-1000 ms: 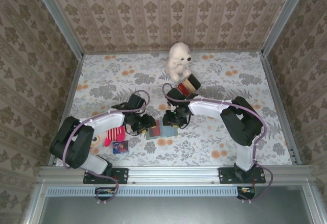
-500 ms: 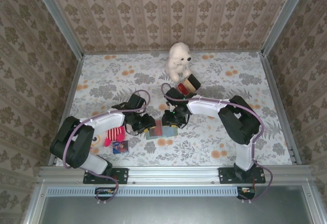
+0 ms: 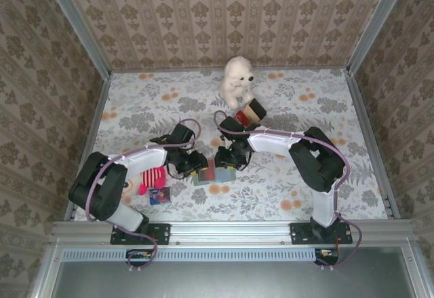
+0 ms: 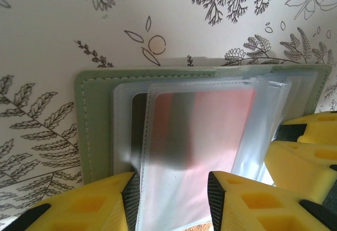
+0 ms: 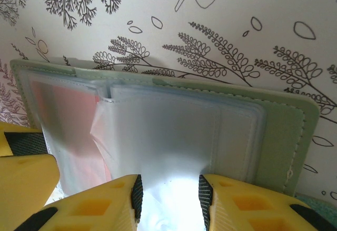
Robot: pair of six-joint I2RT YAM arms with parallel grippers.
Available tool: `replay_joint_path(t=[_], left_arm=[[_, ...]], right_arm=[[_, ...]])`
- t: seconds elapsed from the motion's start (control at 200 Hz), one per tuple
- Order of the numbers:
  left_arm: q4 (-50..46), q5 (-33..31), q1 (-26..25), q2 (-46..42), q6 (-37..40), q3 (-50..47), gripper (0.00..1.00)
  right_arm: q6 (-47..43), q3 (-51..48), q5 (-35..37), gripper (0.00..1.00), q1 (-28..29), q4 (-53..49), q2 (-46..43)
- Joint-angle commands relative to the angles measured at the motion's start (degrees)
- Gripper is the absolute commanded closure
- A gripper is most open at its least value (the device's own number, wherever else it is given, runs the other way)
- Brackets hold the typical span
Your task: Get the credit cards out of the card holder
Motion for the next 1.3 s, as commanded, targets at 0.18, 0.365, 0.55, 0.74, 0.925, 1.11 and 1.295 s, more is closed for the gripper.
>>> replay_joint_path(t=[0.18, 0.365, 0.55, 0.74, 0.925, 1.11, 1.295], left_arm=[[0.2, 2.2, -0.4, 2.9, 2.4, 0.8, 0.57], [3.0, 6.0, -0.1, 2.1, 3.7, 0.8, 0.59], [6.0, 8.3, 0.9, -1.1, 4.5, -0.6, 0.61], [7.0, 9.5, 1.0, -3.3, 4.6, -1.3, 0.61], [8.1, 10.4, 0.5, -4.2, 4.1, -1.2, 0.61], [11.5, 11.4, -1.0, -3.5, 2.2, -0.9, 0.61], [14.2, 11.7, -3.7, 0.0, 0.7, 1.5, 0.61]], right_arm=[[-0.9, -0.4, 0.0, 0.63, 0.3, -2.8, 2.9], [-0.9, -0.3, 0.0, 0.63, 0.3, -2.9, 2.8], [-0.8, 0.1, 0.0, 0.63, 0.3, -3.0, 1.9], [0.1, 0.5, 0.2, 0.63, 0.3, -2.8, -1.7], [1.1, 0.0, 3.2, 0.62, 0.1, -2.9, -6.7], [3.2, -3.5, 7.7, 0.61, -1.1, -1.7, -12.2], [6.0, -8.1, 10.6, 0.59, -3.5, 0.1, -17.1]])
